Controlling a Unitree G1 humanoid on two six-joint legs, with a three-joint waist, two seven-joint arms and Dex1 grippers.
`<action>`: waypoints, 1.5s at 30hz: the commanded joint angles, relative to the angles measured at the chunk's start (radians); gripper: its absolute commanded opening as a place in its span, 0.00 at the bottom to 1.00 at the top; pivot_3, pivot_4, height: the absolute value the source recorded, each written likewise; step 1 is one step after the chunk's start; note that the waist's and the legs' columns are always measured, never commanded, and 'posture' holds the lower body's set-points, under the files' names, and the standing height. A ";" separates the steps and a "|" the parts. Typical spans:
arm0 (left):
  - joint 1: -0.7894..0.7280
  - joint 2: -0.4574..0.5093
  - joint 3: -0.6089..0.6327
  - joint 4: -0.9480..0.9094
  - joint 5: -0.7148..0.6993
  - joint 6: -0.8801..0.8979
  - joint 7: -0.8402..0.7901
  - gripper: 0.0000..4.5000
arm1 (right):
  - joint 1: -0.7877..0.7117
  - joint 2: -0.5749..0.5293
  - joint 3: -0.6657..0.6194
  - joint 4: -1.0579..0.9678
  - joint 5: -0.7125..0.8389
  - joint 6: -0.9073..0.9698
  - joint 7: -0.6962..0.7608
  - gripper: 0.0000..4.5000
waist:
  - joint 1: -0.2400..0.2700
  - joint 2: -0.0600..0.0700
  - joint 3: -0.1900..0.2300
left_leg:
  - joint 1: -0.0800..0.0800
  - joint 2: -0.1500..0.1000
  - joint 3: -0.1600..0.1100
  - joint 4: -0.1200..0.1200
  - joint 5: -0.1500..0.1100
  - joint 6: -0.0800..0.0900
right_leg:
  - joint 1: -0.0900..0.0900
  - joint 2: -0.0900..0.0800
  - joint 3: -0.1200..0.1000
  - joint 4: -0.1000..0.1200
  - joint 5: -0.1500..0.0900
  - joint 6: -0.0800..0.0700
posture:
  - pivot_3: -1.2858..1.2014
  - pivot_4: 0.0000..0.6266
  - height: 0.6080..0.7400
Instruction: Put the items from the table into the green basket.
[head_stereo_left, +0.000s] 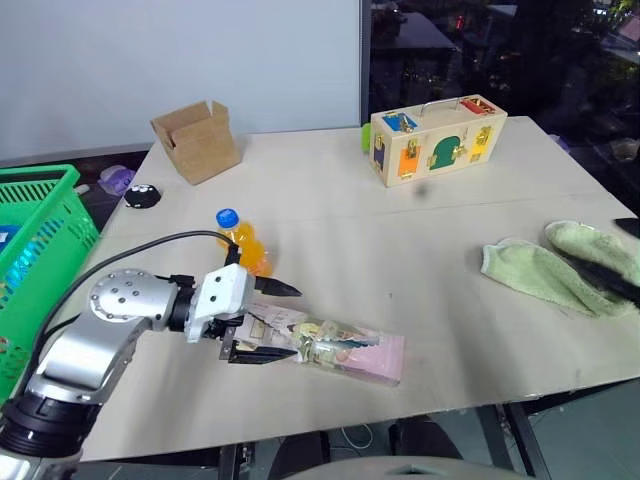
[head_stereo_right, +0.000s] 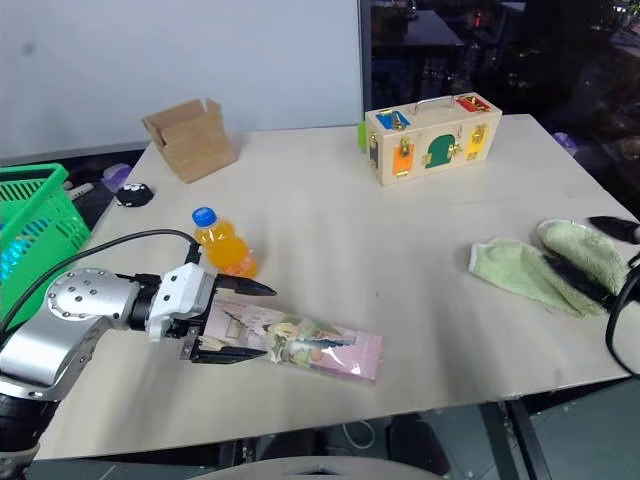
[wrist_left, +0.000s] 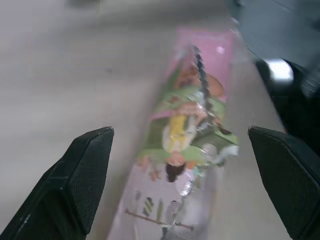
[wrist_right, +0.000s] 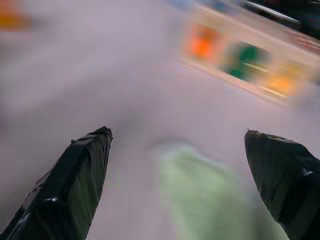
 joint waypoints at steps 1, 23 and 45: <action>-0.019 0.055 -0.016 -0.026 0.018 -0.001 -0.051 1.00 | -0.043 -0.012 0.098 -0.165 0.084 0.040 -0.049 1.00 | -0.011 -0.001 0.001 | 0.000 0.000 0.000 0.000 0.000 0.000 | 0.000 0.000 0.000 0.000 0.000 0.000 | 0.45 0.00 1.00; -0.069 0.040 -0.262 -0.013 0.480 -0.113 0.130 1.00 | -0.166 0.052 0.515 -0.244 0.006 -0.097 -0.035 1.00 | -0.012 -0.008 0.004 | -0.002 0.000 0.000 0.001 0.000 0.000 | -0.001 0.000 0.001 0.000 0.002 0.003 | 0.47 0.00 1.00; -0.240 -0.169 0.025 -0.235 0.064 0.281 0.330 0.19 | -0.226 0.108 0.373 -0.212 0.156 -0.069 -0.159 1.00 | 0.043 -0.014 0.006 | -0.009 0.000 -0.003 0.006 0.000 0.000 | -0.005 0.002 0.001 0.002 0.005 0.008 | 0.49 0.00 1.00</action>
